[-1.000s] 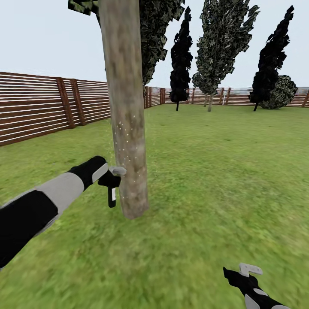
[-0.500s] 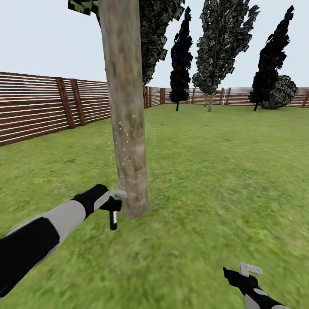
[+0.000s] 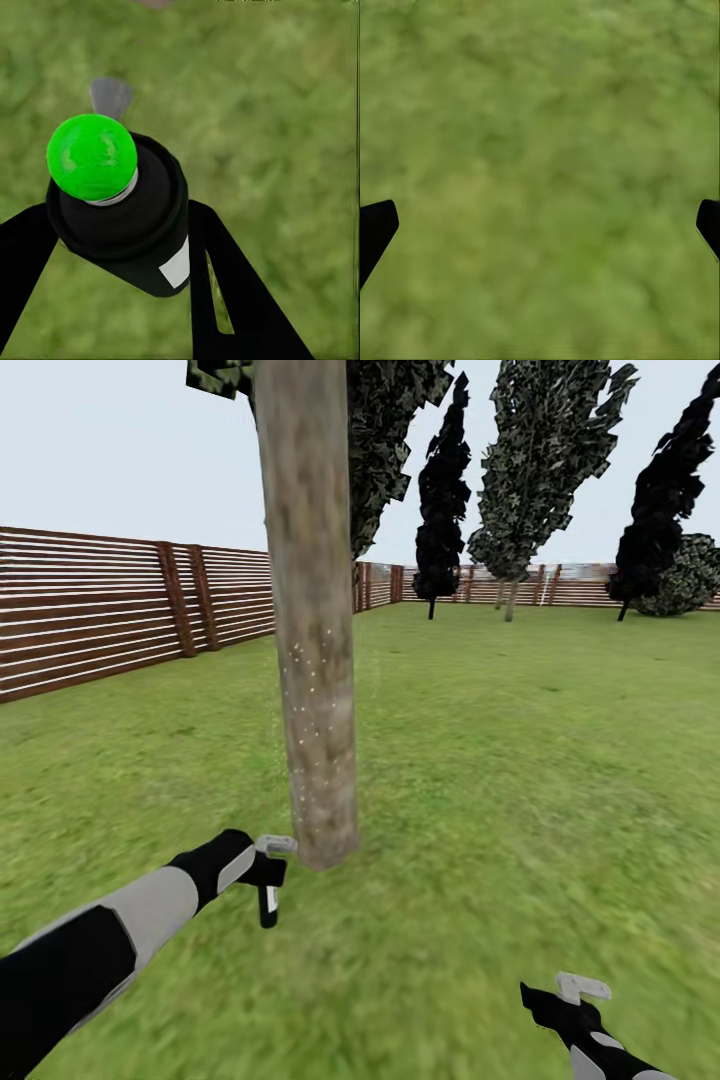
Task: In the garden, pick up the pesticide atomizer on the floor and spray pesticide onto both trees until each tree trunk is fully covered.
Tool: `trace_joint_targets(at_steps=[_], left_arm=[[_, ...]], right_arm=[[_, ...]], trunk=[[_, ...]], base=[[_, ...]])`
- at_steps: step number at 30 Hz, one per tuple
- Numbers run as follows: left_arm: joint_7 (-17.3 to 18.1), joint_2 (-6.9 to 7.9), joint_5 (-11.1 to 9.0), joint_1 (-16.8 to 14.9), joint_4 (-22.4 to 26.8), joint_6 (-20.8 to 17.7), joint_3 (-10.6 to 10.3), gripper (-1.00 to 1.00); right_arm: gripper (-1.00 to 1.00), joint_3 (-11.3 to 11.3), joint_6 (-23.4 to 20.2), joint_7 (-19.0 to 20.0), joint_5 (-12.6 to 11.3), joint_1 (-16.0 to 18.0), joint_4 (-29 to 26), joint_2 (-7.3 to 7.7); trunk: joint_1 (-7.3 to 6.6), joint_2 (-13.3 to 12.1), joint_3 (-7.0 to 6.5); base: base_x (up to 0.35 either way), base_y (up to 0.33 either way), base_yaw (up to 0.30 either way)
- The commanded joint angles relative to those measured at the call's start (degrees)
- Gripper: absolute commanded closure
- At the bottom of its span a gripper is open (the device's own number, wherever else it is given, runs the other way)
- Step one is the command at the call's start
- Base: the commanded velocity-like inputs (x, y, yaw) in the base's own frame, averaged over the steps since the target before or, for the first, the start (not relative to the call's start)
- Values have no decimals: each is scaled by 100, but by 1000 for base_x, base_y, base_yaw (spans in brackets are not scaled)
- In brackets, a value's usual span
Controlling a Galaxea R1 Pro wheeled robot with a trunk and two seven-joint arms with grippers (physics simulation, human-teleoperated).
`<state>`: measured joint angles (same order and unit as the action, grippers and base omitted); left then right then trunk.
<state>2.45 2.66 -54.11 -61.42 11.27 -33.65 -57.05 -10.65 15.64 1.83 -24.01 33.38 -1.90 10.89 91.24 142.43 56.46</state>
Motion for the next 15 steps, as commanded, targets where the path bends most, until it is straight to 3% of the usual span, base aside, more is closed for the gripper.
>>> trace_joint_targets(at_steps=[1,4,9,15], left_arm=[[23,-2,12,1,6,-18,-21,100],[18,-3,-8,14,7,-16,-19,100],[11,-8,-12,16,7,-17,-24,100],[10,-11,-20,16,7,-19,-24,100]], right_arm=[[-100,-42,18,19,-60,2,3,1],[-100,-45,18,19,-60,5,5,-4],[-100,-47,18,19,-60,7,5,-8],[-100,-47,18,19,-60,3,5,-8]], trunk=[[0,2,6],[0,2,6],[0,2,6],[0,2,6]], base=[[145,-232,62],[194,-254,28],[218,-265,212],[33,-319,161]])
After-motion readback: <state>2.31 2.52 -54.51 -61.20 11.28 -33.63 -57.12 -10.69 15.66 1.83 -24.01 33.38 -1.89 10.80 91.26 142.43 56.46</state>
